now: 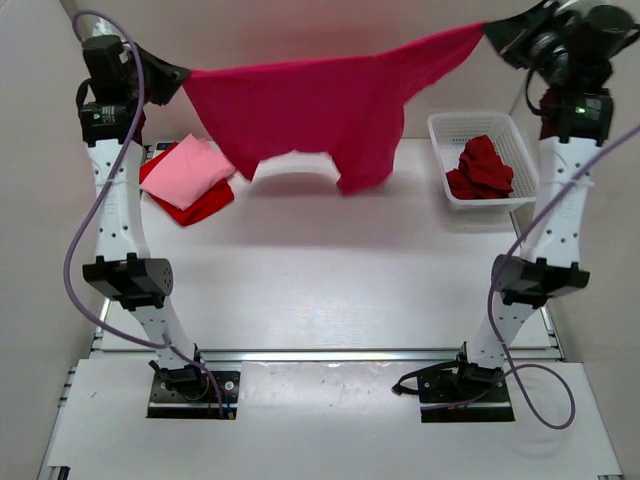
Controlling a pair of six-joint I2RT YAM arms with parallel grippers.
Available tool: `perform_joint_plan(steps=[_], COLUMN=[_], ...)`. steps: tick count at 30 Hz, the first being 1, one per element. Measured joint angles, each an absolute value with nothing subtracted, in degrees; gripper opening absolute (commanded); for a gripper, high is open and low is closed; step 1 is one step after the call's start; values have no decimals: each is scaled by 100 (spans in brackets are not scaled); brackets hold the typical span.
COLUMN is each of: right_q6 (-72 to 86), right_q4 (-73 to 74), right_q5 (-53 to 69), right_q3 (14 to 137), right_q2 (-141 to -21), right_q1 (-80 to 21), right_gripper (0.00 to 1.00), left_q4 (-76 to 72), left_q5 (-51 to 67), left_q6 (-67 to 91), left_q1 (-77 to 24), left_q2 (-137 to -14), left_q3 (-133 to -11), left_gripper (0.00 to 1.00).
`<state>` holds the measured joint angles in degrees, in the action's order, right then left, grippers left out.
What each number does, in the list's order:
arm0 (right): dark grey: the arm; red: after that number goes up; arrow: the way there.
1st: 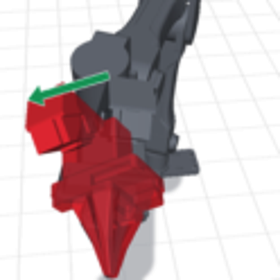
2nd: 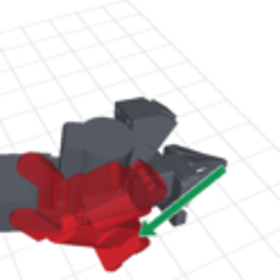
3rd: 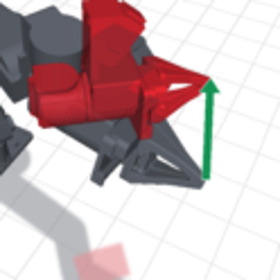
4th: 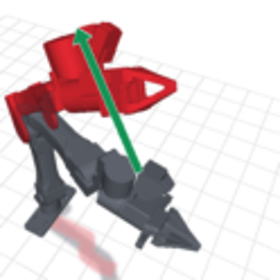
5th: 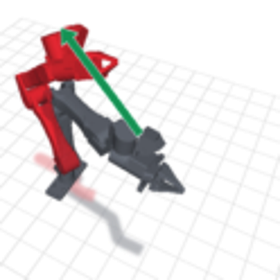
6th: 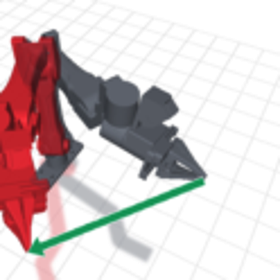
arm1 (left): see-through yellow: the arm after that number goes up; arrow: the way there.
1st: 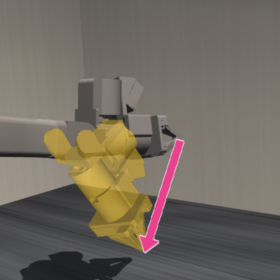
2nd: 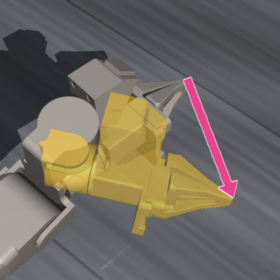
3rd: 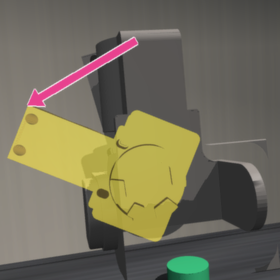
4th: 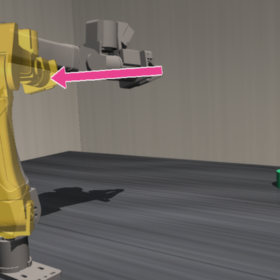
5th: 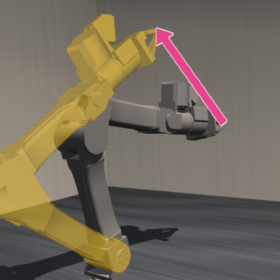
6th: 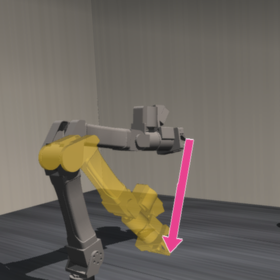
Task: Fold and stack the t-shirts
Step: Flatten out the crumpled T-shirt at the center of the board, then fold the flattened T-shirt at the center of the board.
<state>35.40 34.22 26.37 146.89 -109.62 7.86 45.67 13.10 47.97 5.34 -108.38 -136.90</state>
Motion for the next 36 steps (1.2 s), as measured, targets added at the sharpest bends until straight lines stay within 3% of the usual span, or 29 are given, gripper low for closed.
perform_joint_plan(steps=[7, 10, 15, 20, 22, 27, 31, 36], right_q6=[3741, 3328, 2556, 2314, 2268, 2287, 2259, 2281], right_q4=[3157, 4042, 6187, 7142, 7006, 5961, 5380, 4703], right_q5=[3232, 3039, 1970, 873, 615, 1061, 1162, 1511], right_q3=[15395, 15979, 15836, 13841, 12333, 7380, 5719, 4261], right_q2=[-10545, -10940, -11518, -11343, -10801, -7891, -6460, -5981], right_q1=[1105, 913, 351, -362, -598, -545, -1, -10], right_gripper=[0, 1, 0, 0, 0, 1, 0, 0], left_q4=[3896, 3839, 3896, 4082, 4246, 4473, 4477, 4617], left_q5=[1284, 1107, 725, 434, 314, 102, -75, -222], left_q6=[4772, 4567, 4254, 4119, 4091, 3981, 3879, 3791], left_q1=[558, 484, 285, -36, -209, -644, -749, -834], left_q2=[-10012, -9714, -9428, -8914, -8586, -7607, -7105, -6659], left_q3=[-13104, -12265, -10339, -8005, -7297, -6145, -5498, -4294], left_gripper=[0, 0, 0, 0, 0, 0, 0, 0])
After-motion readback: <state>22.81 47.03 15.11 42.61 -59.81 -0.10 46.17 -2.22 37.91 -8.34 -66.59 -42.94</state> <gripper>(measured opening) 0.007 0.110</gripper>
